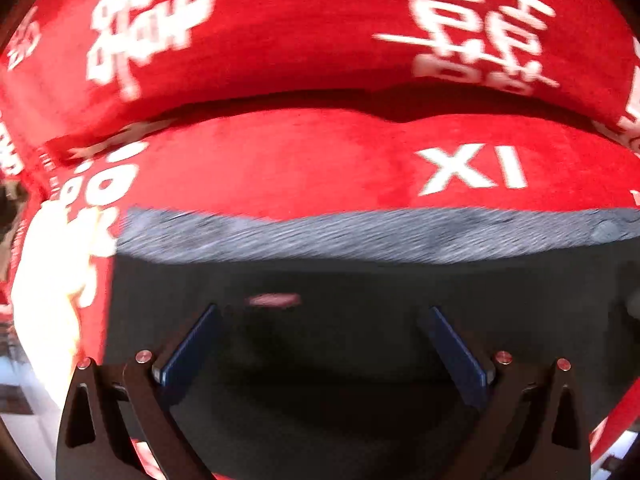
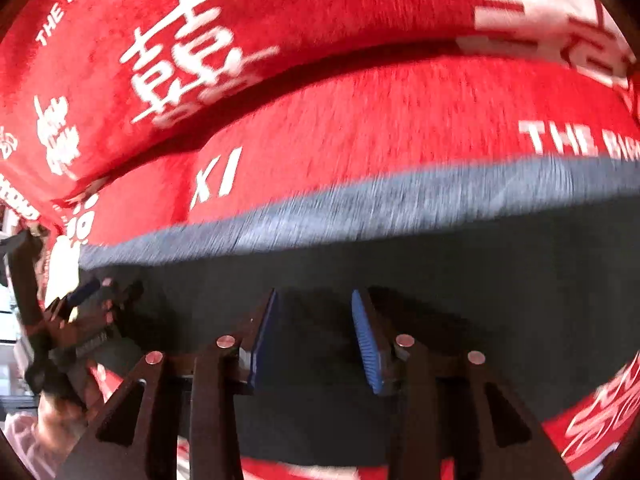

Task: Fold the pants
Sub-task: 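Grasp the folded edge of the pants with both grippers, then lift the pants with the right gripper and fold them over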

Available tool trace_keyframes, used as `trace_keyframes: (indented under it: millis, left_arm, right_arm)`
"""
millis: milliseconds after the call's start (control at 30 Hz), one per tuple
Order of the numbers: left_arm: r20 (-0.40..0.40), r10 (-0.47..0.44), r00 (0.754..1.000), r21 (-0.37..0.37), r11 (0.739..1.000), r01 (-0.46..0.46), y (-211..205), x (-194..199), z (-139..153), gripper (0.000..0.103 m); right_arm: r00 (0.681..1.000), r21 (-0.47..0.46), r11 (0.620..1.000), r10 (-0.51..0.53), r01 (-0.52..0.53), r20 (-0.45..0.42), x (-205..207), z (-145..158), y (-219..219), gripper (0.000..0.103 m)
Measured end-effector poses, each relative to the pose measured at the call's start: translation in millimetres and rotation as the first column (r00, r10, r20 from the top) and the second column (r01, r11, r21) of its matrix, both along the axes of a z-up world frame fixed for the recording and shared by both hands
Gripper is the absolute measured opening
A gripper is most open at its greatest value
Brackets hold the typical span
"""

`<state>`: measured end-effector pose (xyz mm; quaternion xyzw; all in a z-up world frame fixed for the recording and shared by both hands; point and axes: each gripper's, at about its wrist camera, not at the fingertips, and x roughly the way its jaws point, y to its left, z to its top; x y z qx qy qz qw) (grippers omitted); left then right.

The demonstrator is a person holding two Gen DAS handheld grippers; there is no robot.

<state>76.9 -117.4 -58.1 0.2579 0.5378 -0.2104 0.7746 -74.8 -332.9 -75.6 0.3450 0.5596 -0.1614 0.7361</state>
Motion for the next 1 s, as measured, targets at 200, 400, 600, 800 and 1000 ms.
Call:
trace_keyframes:
  millis: [200,400,600,800,1000]
  left_arm:
    - [-0.049,0.069,0.996,0.07,0.995,-0.066,34.8,10.2,-23.9,0.103]
    - [-0.084,0.032,0.996,0.08,0.996,-0.026,32.8,-17.8,-8.3,0.103]
    - [-0.132,-0.019,0.991,0.043,0.999,0.025,21.0,-42.1,18.7,0.103]
    - [-0.145,-0.091,0.985,0.045,0.994,0.099,3.1,-72.4,32.4,0.103]
    - [-0.167,-0.155,0.974,0.078,0.982,0.17,-26.5,-87.6,18.1,0.103]
  right_arm:
    - [0.999,-0.008,1.0,0.029,-0.029,-0.042,-28.9,-5.1,43.4,0.047]
    - [0.999,0.016,1.0,-0.014,0.015,-0.052,-38.9,3.1,50.4,0.048]
    - [0.996,0.041,0.998,-0.049,0.052,-0.069,-60.5,21.3,66.3,0.062]
    - [0.989,0.077,0.988,-0.13,0.136,-0.075,-89.9,24.1,75.5,0.063]
    - [0.974,0.095,0.972,-0.205,0.214,-0.096,-125.8,14.4,66.6,0.063]
